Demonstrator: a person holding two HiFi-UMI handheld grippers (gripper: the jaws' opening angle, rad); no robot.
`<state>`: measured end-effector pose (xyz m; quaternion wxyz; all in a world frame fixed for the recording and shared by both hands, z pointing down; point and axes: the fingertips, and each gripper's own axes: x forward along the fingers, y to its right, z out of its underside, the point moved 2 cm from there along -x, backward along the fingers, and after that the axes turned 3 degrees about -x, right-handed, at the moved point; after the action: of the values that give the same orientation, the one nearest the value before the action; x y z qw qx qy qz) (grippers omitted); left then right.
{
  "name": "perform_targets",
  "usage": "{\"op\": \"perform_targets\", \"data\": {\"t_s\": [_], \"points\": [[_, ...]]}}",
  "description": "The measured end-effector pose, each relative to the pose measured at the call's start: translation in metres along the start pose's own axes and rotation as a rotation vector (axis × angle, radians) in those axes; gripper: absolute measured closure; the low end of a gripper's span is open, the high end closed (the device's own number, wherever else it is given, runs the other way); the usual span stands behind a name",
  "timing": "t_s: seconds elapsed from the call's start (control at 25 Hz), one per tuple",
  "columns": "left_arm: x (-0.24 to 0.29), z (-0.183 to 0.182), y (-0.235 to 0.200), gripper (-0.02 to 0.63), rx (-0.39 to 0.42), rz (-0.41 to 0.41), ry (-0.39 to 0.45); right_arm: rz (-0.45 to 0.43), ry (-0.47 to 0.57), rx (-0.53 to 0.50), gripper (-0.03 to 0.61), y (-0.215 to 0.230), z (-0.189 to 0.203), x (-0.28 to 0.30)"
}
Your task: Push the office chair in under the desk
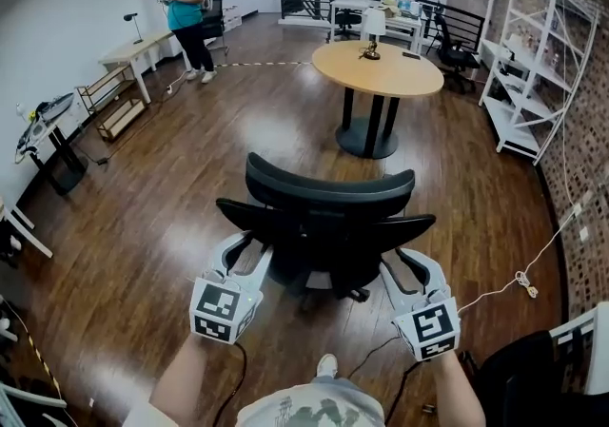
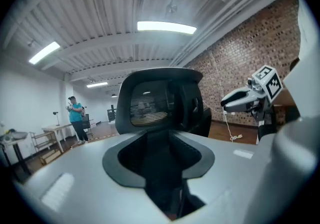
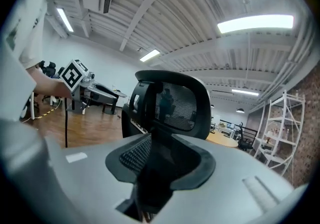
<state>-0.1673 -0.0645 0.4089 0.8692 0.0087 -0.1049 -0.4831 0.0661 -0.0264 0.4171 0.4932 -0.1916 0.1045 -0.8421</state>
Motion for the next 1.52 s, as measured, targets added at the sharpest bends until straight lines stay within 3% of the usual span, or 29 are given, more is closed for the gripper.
{"op": "perform_targets", "data": {"t_s": [0.12, 0.24, 0.36, 0.68, 0.8, 0.92, 1.16, 1.32, 1.52], "points": [[0.011, 0.007, -0.023, 0.44, 0.11, -0.011, -0.065, -0.038, -0.04, -0.078, 0.428, 0.018, 0.001, 0.01], [0.023, 0.002, -0.044, 0.389, 0.142, -0.006, -0.123, -0.082, -0.078, -0.149, 0.396, 0.039, 0.001, 0.021], [0.034, 0.013, -0.063, 0.337, 0.225, 0.005, -0.223, -0.123, -0.124, -0.209, 0.353, 0.054, 0.005, 0.036], [0.065, 0.042, -0.072, 0.256, 0.377, 0.067, -0.4, -0.2, -0.281, -0.309, 0.281, 0.084, 0.047, 0.059], [0.074, 0.049, -0.073, 0.252, 0.456, 0.074, -0.462, -0.225, -0.331, -0.381, 0.281, 0.087, 0.058, 0.067], [0.083, 0.054, -0.073, 0.251, 0.522, 0.071, -0.496, -0.254, -0.355, -0.39, 0.281, 0.085, 0.068, 0.075], [0.086, 0.059, -0.074, 0.252, 0.553, 0.051, -0.507, -0.301, -0.334, -0.416, 0.27, 0.081, 0.07, 0.087], [0.093, 0.068, -0.079, 0.283, 0.678, 0.015, -0.564, -0.321, -0.316, -0.448, 0.273, 0.077, 0.07, 0.088], [0.105, 0.068, -0.073, 0.296, 0.7, 0.016, -0.592, -0.321, -0.288, -0.48, 0.293, 0.088, 0.079, 0.087]]}}
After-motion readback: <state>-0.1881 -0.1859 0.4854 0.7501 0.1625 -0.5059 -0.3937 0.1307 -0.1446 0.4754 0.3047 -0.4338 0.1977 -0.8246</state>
